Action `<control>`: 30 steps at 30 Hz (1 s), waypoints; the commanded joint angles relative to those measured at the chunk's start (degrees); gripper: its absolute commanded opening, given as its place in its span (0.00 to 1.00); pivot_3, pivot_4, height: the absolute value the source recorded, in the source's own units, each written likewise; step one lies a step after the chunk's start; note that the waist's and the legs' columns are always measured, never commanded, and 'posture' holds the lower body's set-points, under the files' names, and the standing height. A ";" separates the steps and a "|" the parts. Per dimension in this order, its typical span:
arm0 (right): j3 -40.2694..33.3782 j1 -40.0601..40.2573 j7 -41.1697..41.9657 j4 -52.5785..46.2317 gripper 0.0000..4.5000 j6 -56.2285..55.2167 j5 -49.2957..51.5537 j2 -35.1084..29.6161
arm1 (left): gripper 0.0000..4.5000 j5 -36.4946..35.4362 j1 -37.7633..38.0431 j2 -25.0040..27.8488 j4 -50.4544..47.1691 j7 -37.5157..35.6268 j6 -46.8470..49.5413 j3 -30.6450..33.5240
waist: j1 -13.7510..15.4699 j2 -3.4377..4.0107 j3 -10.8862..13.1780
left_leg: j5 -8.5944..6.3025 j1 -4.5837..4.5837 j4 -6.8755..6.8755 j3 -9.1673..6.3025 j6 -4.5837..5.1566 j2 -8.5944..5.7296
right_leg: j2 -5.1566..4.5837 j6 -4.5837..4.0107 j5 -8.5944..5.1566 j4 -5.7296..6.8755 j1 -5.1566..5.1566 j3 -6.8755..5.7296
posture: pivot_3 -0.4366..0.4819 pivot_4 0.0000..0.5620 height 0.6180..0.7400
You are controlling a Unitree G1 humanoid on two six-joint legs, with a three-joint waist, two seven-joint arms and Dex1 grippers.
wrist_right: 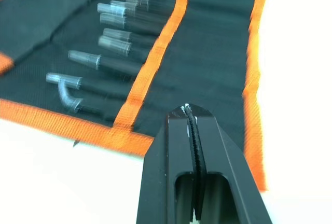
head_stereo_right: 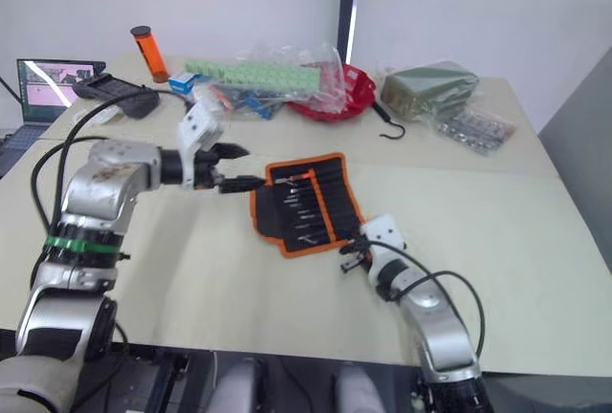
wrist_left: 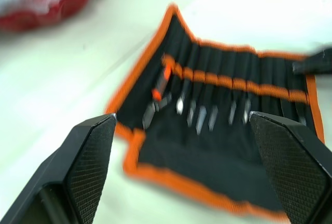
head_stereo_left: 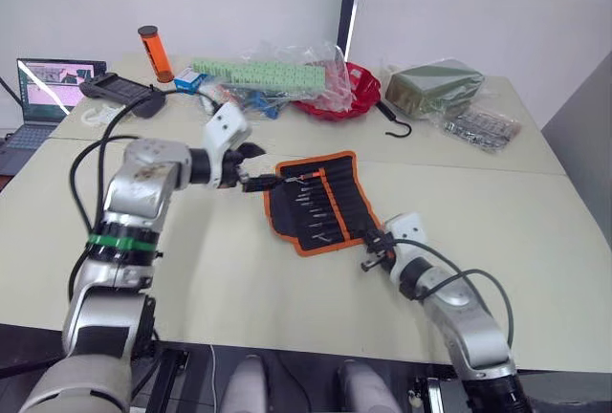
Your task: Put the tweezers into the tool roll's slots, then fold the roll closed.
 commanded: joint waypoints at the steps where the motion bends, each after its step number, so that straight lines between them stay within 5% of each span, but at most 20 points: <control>1: -0.64 -3.66 4.85 -3.83 0.18 3.29 4.36 -2.28 | 1.00 -5.07 5.97 3.49 -7.81 -0.20 -0.96 6.51 | -0.38 0.07 0.10 | 0.00 -0.01 0.00 0.00 0.00 0.02 | 0.01 0.00 0.00 0.00 -0.01 0.00 | 0.48 0.27 0.99; 12: 6.70 -11.19 12.53 -5.53 0.98 9.67 6.57 -5.75 | 1.00 -14.37 26.91 5.86 -18.64 2.42 -3.79 18.87 | -0.60 0.14 0.22 | 0.00 0.00 -0.01 -0.03 0.00 0.04 | 0.00 -0.01 0.00 -0.02 -0.01 -0.02 | 0.48 0.27 0.99; 30: 18.55 -20.93 9.24 6.20 0.98 6.85 -1.92 3.99 | 1.00 -16.27 32.61 9.45 -17.39 2.81 -7.61 17.72 | -1.05 0.16 0.25 | 0.00 0.02 -0.05 -0.02 -0.01 0.07 | 0.01 -0.04 0.02 -0.01 -0.09 -0.03 | 0.48 0.27 0.99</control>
